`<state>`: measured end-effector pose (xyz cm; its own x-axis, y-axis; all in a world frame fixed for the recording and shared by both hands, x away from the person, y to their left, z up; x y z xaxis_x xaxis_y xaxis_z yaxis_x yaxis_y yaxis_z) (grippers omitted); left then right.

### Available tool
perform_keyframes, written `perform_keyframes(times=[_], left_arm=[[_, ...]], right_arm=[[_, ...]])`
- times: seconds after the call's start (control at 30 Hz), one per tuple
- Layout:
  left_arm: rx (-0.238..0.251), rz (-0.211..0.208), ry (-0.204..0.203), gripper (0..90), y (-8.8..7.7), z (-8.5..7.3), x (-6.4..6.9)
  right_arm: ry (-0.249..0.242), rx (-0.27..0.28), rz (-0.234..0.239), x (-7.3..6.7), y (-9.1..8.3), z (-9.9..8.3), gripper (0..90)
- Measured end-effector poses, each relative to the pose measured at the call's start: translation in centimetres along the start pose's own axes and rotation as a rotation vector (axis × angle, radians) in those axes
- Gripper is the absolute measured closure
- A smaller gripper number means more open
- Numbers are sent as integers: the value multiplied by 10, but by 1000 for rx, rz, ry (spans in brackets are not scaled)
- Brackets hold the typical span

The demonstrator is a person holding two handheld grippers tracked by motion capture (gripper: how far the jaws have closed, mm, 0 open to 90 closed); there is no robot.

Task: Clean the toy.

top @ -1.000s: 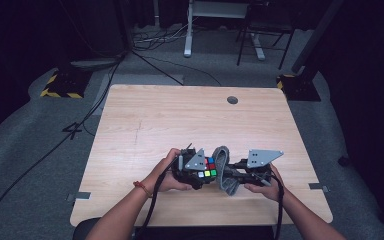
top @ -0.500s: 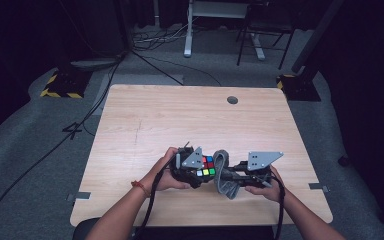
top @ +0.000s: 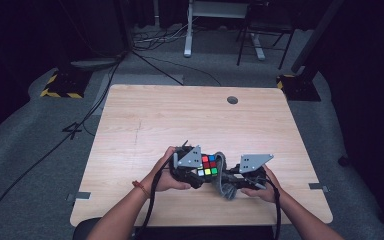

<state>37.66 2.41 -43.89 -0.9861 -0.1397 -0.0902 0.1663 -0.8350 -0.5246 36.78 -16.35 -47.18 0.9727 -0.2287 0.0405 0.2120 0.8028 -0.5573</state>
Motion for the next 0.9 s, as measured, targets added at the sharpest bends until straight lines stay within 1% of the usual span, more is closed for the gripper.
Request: perform_keyframes(times=[0.03,0.07,0.1,0.13,0.2,0.27,0.3,0.33,0.4,0.43,0.47,0.5,0.53,0.57,0.63,0.7,0.73,0.77,0.83,0.87,0.9], left_arm=[[-18,11,8,332,0,-1,-1],[-32,16,12,332,1,-3,-1],[-33,14,17,333,1,-4,-1],[-37,18,11,333,1,-4,-2],[-73,44,25,332,2,-7,-3],[-110,45,23,332,7,-12,-4],[-130,46,30,332,10,-14,-3],[-139,36,31,332,13,-15,-2],[-139,26,28,331,16,-14,1],[-140,22,33,332,17,-13,2],[-137,13,29,332,18,-13,3],[-131,2,25,332,18,-13,4],[-130,-11,30,332,20,-12,7],[-134,-13,43,332,21,-11,9],[-132,-15,58,331,22,-8,14],[-109,-27,58,331,20,-5,15],[-79,-41,50,331,19,-3,15],[-64,-42,41,330,17,-2,15],[-61,-31,53,330,16,0,14],[-54,-31,42,329,15,0,14],[-55,-28,42,329,14,-1,13]], right_arm=[[-7,5,7,-2,0,1,777],[-12,7,1,-2,-1,3,777],[-16,15,2,-2,-3,4,777],[-18,25,10,-2,-6,4,776],[-20,50,10,-2,-11,5,777],[-19,89,28,-2,-18,8,777],[-21,106,30,-3,-22,11,777],[-25,117,28,-3,-24,14,776],[-37,127,13,-4,-26,17,776],[-40,128,5,-4,-26,17,776],[-39,127,-1,-3,-26,17,776],[-31,128,-20,-1,-27,16,775],[-24,131,-41,1,-27,16,776],[-15,132,-51,4,-27,16,776],[-4,117,-63,7,-26,15,776],[6,100,-52,8,-24,12,775],[8,88,-43,8,-23,11,775],[5,73,-35,8,-22,9,774],[0,66,-12,6,-21,9,774],[-2,63,-5,5,-21,9,774],[-3,60,3,5,-20,8,774]])
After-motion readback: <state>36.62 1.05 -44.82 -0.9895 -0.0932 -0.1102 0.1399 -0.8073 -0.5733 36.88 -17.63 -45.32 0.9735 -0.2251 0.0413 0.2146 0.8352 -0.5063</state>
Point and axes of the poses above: each handheld gripper's, and its own axes: y roughly forward along the jaws, z roughly out of its top, x roughly to its right, the point moved 4 cm from there along y, roughly forward along the jaws, and after that the axes turned 1 degree about -z, right-handed, at the moved point
